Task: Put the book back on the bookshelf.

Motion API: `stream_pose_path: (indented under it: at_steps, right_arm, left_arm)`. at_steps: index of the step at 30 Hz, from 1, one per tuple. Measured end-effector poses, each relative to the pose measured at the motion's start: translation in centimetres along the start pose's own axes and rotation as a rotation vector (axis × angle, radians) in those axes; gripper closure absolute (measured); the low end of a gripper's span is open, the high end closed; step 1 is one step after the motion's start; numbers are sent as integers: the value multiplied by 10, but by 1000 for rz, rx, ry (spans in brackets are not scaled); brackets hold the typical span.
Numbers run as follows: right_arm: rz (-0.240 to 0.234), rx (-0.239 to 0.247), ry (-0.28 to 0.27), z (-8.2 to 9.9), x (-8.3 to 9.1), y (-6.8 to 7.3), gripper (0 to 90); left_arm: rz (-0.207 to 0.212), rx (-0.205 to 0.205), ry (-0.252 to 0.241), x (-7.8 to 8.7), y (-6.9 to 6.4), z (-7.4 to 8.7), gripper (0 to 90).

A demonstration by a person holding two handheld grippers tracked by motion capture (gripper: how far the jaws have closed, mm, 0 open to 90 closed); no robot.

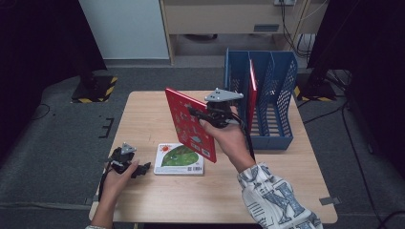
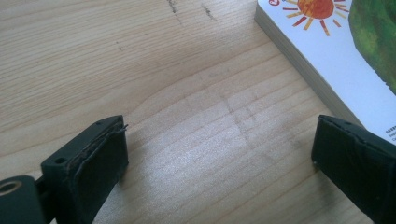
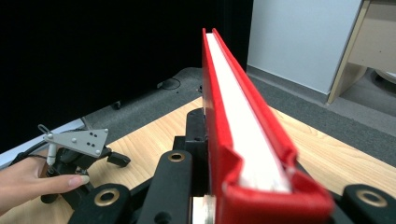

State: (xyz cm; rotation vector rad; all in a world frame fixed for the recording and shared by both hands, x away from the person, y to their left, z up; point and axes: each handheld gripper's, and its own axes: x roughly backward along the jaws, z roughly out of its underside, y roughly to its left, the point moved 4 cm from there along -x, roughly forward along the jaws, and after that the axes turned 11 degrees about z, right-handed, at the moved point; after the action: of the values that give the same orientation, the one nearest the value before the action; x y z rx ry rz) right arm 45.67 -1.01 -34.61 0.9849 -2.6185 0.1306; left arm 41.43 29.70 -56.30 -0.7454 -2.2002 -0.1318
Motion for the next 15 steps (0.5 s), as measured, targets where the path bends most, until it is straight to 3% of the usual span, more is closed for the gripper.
stream_pose_path:
  at_steps: [5, 15]
  right_arm:
    - [1, -11, -7, 2, 8, -4, 794]
    - [3, -12, -13, 8, 30, -10, 794]
  left_arm:
    - [-1, -9, -22, -1, 0, 2, 0]
    - [-4, -12, -17, -1, -1, 2, 0]
